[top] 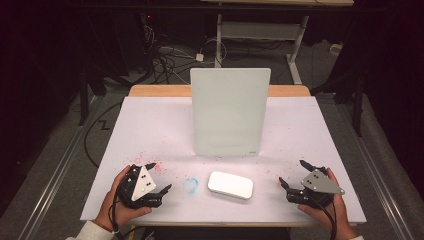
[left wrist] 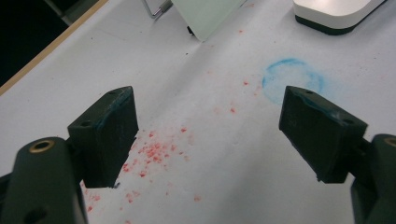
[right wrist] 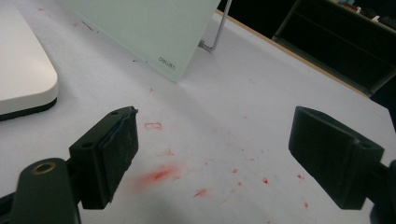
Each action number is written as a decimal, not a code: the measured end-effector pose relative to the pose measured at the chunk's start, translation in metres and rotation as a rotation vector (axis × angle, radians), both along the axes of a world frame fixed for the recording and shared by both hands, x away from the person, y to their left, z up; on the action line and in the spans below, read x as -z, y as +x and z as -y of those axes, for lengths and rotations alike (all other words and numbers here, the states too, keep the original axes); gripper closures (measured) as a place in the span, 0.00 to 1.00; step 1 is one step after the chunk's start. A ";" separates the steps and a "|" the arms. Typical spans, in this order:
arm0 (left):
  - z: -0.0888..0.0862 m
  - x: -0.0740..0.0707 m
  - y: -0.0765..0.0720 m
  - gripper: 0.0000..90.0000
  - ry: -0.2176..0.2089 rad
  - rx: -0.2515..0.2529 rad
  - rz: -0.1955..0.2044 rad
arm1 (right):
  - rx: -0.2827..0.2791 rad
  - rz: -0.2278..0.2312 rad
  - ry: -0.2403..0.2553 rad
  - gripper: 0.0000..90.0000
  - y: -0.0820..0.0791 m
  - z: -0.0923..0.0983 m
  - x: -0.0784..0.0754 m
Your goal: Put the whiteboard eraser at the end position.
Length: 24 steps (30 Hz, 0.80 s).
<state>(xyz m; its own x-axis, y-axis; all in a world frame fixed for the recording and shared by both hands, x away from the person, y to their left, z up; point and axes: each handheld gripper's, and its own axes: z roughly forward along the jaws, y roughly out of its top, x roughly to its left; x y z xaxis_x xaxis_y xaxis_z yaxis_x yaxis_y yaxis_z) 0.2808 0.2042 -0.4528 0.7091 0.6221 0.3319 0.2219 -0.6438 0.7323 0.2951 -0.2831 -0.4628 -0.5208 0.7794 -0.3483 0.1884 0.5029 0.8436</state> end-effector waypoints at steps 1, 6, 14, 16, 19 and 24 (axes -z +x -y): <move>0.000 0.000 0.000 0.21 0.000 0.000 0.000 | 0.003 0.002 -0.001 0.18 0.000 0.000 0.000; -0.001 0.000 0.001 0.21 0.000 -0.002 -0.004 | 0.003 -0.002 -0.005 0.18 0.001 -0.001 0.001; 0.001 0.001 0.003 0.21 0.001 0.000 -0.009 | 0.001 -0.007 0.001 0.18 0.001 -0.001 -0.001; 0.001 0.001 0.003 0.21 -0.002 -0.006 -0.012 | -0.001 -0.005 0.005 0.18 0.002 -0.001 -0.003; 0.001 0.001 0.004 0.21 -0.006 -0.011 -0.013 | 0.002 -0.001 0.001 0.18 0.002 -0.002 -0.003; 0.000 0.001 0.005 0.21 -0.007 -0.010 -0.018 | 0.000 -0.008 -0.006 0.18 0.003 -0.003 -0.001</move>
